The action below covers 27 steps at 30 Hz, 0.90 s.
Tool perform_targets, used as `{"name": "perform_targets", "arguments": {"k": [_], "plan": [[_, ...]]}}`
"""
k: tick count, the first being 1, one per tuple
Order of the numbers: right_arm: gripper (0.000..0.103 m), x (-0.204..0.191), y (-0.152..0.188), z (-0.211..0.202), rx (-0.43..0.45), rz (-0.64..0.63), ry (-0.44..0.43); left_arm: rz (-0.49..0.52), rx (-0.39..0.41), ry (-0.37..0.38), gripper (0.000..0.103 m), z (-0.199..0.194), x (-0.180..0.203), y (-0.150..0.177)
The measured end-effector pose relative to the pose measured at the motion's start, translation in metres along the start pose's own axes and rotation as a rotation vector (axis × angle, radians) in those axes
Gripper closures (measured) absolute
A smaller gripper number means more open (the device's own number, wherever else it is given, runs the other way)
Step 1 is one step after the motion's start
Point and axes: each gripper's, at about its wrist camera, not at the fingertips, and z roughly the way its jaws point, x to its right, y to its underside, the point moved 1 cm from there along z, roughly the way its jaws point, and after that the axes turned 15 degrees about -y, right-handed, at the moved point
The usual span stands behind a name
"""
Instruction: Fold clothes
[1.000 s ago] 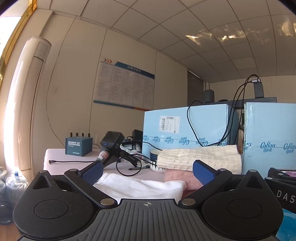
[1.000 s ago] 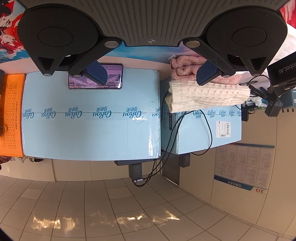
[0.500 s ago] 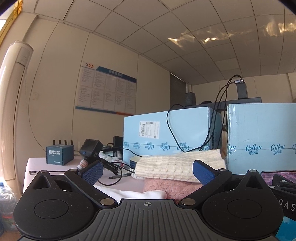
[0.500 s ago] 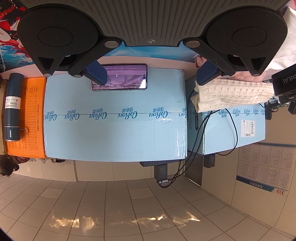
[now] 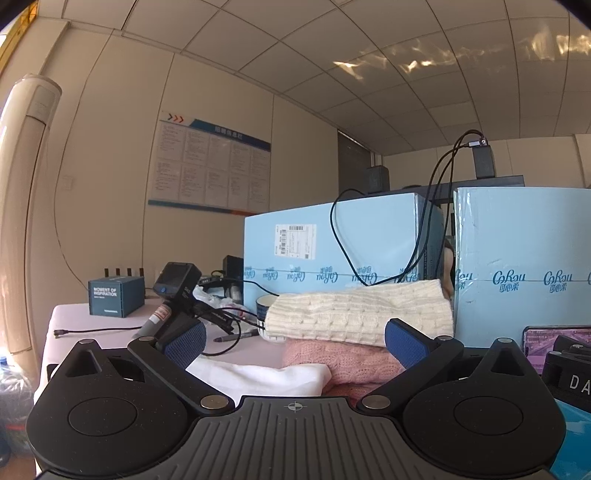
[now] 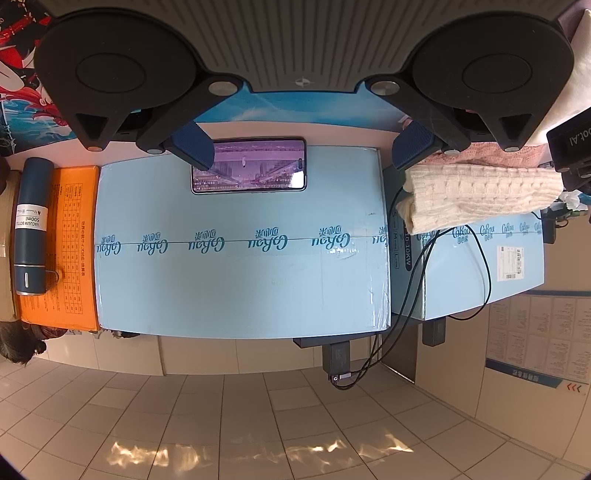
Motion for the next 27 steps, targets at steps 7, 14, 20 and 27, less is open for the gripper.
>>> {"name": "perform_targets", "arguments": {"k": [7, 14, 20, 27], "plan": [[0.000, 0.0014, 0.0005, 0.0016, -0.014, 0.006, -0.002, -0.012, -0.011, 0.002, 0.000, 0.0031, -0.0011, 0.0004], [0.000, 0.0022, 0.0002, 0.0024, -0.016, 0.009, -0.003, -0.016, -0.009, 0.001, 0.000, 0.0025, -0.0019, 0.0003], [0.000, 0.0019, 0.0008, 0.0024, -0.016, 0.009, -0.002, -0.015, -0.012, 0.001, 0.000, 0.0040, -0.0018, -0.0001], [0.000, 0.0018, 0.0011, 0.0027, -0.017, 0.011, -0.003, -0.015, -0.014, 0.002, 0.000, 0.0042, -0.0020, 0.0005]]}}
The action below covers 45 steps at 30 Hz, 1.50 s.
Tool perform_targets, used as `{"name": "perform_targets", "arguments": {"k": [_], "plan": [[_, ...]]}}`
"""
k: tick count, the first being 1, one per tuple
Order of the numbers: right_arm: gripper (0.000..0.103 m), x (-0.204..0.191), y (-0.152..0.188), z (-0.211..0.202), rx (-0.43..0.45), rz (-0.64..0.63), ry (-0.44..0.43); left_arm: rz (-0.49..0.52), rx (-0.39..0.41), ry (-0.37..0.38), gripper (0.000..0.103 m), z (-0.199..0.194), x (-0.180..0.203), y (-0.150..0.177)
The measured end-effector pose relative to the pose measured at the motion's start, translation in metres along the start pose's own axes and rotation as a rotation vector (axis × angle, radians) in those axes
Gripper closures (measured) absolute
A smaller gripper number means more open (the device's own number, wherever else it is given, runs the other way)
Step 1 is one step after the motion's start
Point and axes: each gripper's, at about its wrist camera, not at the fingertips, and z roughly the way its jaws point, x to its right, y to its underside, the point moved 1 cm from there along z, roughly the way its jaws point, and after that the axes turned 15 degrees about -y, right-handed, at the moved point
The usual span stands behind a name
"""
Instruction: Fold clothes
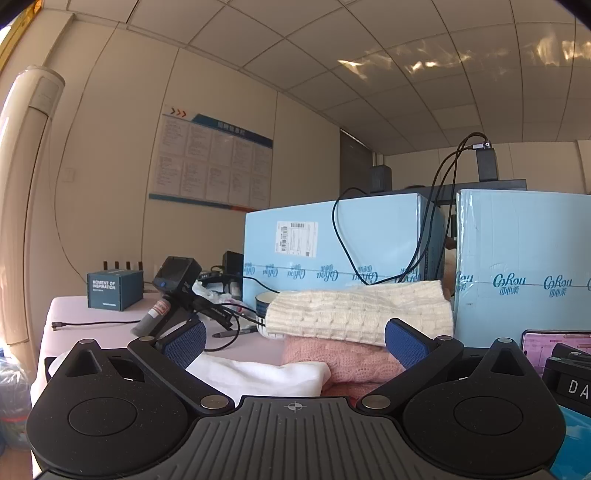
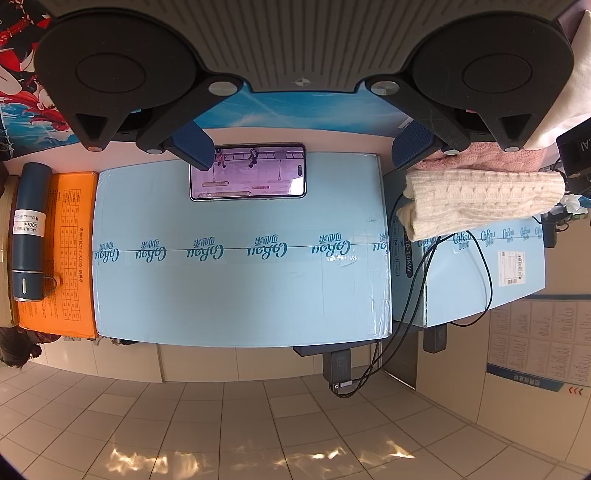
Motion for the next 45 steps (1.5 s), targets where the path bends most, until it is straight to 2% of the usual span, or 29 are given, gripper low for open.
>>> {"name": "perform_targets", "arguments": {"k": [34, 45], "plan": [[0.000, -0.001, 0.001, 0.002, -0.021, -0.012, 0.012, -0.021, 0.027, 0.017, 0.000, -0.006, -0.002, -0.001], [0.000, 0.005, -0.001, -0.015, 0.069, 0.023, 0.053, -0.041, 0.024, 0.040, 0.000, -0.006, -0.004, -0.002]]}}
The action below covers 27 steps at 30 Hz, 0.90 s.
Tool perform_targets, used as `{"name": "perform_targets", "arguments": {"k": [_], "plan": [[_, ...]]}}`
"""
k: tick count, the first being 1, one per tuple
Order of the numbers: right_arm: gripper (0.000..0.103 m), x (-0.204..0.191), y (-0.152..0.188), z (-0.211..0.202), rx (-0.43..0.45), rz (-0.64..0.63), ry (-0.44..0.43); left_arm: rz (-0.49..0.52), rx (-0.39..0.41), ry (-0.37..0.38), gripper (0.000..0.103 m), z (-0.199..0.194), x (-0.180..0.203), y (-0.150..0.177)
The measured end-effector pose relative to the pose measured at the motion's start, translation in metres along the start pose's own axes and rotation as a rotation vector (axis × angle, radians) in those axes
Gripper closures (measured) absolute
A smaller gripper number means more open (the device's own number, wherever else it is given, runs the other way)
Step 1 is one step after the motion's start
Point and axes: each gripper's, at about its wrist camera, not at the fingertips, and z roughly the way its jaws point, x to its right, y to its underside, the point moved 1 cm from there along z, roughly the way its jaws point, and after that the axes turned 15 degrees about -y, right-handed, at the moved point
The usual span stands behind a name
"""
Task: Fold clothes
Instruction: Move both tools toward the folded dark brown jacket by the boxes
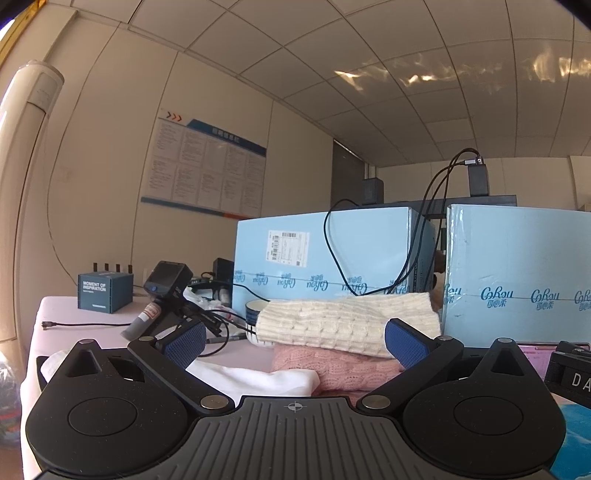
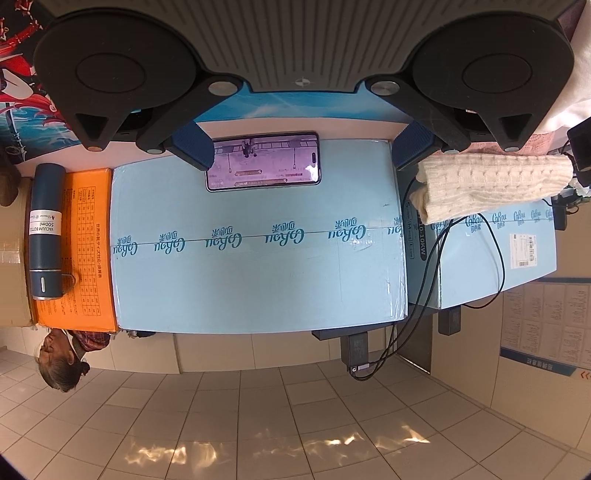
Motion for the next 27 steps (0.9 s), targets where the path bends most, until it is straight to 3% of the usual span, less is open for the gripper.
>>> {"name": "perform_targets", "arguments": {"k": [7, 16, 23, 27], "plan": [[0.000, 0.011, -0.007, -0.020, 0.011, 0.029, 0.046, -0.017, 0.004, 0.025, 0.000, -0.001, -0.002, -0.001], [0.000, 0.045, -0.023, -0.063, 0.041, 0.086, 0.116, -0.020, 0.081, 0.144, 0.000, -0.028, 0.005, -0.018], [0.000, 0.092, -0.029, -0.100, 0.066, 0.129, 0.209, -0.038, 0.047, 0.328, 0.000, -0.058, 0.033, -0.036], [0.000, 0.127, -0.031, -0.119, 0.072, 0.153, 0.279, -0.037, -0.026, 0.513, 0.000, -0.074, 0.063, -0.033]]}}
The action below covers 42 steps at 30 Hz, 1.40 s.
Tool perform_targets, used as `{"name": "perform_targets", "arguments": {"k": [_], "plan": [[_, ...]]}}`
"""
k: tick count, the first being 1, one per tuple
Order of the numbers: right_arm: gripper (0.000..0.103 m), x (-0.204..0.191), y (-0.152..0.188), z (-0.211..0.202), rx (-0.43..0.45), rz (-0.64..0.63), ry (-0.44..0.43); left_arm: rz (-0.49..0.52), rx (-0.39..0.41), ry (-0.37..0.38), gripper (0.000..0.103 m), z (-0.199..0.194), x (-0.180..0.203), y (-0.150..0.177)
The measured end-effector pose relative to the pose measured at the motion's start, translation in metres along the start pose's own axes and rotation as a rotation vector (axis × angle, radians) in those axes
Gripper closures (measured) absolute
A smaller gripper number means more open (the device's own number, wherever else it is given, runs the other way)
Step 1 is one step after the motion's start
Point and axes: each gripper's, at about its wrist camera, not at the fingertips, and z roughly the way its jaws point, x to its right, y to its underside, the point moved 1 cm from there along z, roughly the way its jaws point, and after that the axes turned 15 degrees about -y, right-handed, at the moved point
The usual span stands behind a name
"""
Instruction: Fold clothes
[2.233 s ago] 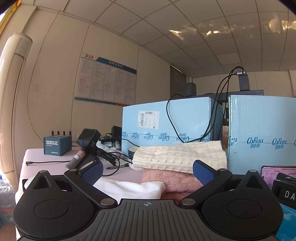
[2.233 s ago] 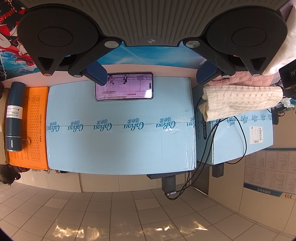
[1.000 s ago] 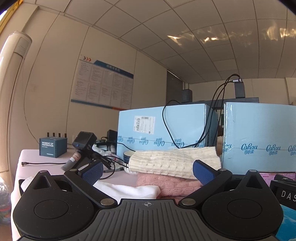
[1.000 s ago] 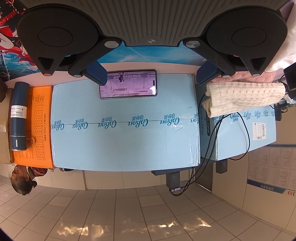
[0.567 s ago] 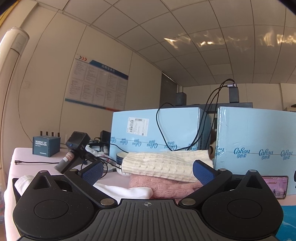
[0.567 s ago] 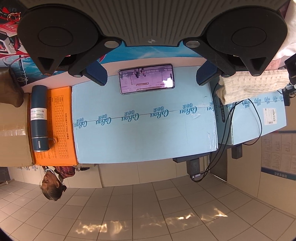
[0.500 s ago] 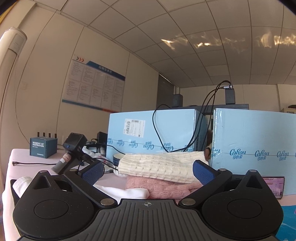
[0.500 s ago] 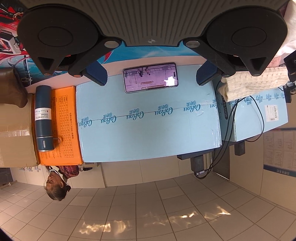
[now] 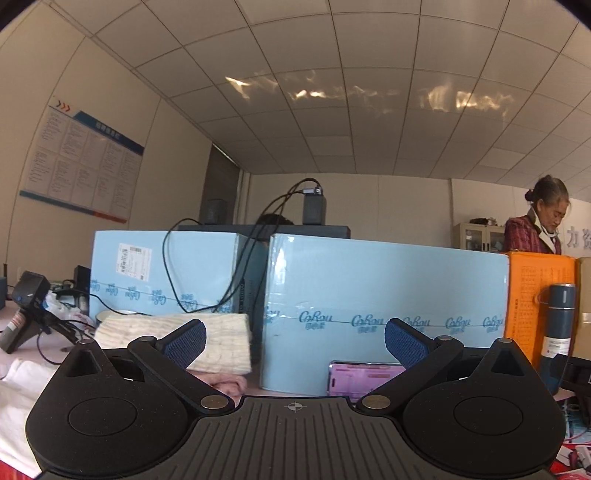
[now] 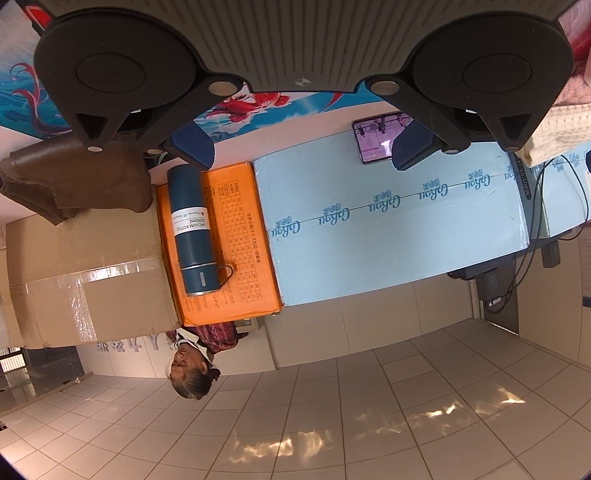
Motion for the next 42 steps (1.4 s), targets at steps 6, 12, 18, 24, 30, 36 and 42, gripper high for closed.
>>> {"name": "perform_targets", "arguments": {"k": [6, 12, 18, 24, 30, 36, 42], "plan": [[0.000, 0.052, -0.009, -0.014, -0.001, 0.013, 0.109, -0.013, -0.048, 0.188, 0.000, 0.002, 0.057, 0.008], [0.000, 0.109, -0.015, -0.022, -0.007, 0.064, 0.225, -0.092, -0.122, 0.352, 0.000, 0.010, 0.113, 0.003], [0.000, 0.177, -0.029, -0.029, -0.006, 0.159, 0.344, -0.148, -0.336, 0.541, 0.000, 0.038, 0.169, 0.006], [0.000, 0.244, -0.043, -0.017, -0.080, 0.215, 0.389, -0.193, -0.551, 0.713, 0.000, 0.058, 0.235, 0.024], [0.000, 0.289, -0.048, 0.011, -0.207, 0.217, 0.355, -0.269, -0.789, 0.865, 0.000, 0.063, 0.307, 0.064], [0.000, 0.323, -0.044, 0.031, -0.271, 0.277, 0.315, -0.204, -0.885, 0.938, 0.000, 0.071, 0.321, 0.091], [0.000, 0.337, -0.029, 0.044, -0.338, 0.347, 0.278, -0.160, -0.880, 0.947, 0.000, 0.073, 0.321, 0.100]]}}
